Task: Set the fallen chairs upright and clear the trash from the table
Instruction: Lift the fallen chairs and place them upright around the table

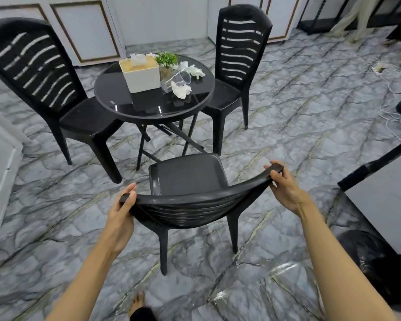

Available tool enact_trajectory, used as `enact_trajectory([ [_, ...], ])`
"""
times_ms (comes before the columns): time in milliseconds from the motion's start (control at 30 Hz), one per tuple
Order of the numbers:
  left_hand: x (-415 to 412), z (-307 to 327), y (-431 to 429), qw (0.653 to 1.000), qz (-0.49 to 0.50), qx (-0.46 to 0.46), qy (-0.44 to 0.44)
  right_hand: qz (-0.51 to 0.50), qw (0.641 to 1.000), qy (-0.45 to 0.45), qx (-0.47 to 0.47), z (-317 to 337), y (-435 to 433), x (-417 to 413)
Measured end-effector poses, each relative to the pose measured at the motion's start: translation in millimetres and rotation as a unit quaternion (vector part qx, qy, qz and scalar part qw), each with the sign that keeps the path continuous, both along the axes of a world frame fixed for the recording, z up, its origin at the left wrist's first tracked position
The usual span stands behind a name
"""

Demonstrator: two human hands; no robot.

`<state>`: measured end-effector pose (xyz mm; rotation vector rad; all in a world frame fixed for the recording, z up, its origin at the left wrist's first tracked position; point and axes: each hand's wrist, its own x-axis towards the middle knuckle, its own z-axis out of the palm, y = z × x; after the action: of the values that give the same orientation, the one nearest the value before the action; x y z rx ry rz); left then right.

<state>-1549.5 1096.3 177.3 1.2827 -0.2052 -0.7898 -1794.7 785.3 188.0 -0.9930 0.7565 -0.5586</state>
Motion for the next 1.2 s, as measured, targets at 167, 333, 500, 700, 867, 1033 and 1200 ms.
enact_trajectory([
  [167,16.1,0.3,-2.8,0.999,0.001,-0.014,0.031,-0.023,0.999,-0.031,-0.008,-4.8,8.7,2.6],
  [333,52.7,12.1,-9.2,0.998,0.036,-0.020,0.049,-0.002,0.999,-0.045,-0.013,-0.1,23.1,25.6],
  [500,98.1,16.4,-2.7,0.996,0.052,0.000,0.066,0.010,0.999,-0.043,-0.024,-3.5,49.9,53.5],
  [700,112.1,10.9,8.6,0.999,-0.009,0.021,0.026,0.011,0.999,-0.040,-0.036,3.9,47.7,68.8],
  [867,97.9,9.9,-7.4,1.000,-0.021,0.022,0.005,0.020,0.998,-0.004,-0.058,14.0,15.0,70.3],
  [1033,85.3,4.9,-27.1,1.000,0.006,0.009,0.010,0.040,0.998,-0.003,-0.039,12.6,-16.0,68.5],
  [1200,79.7,0.4,-41.5,1.000,0.025,-0.004,0.017,0.043,0.999,-0.007,-0.027,7.5,-33.7,67.6],
])
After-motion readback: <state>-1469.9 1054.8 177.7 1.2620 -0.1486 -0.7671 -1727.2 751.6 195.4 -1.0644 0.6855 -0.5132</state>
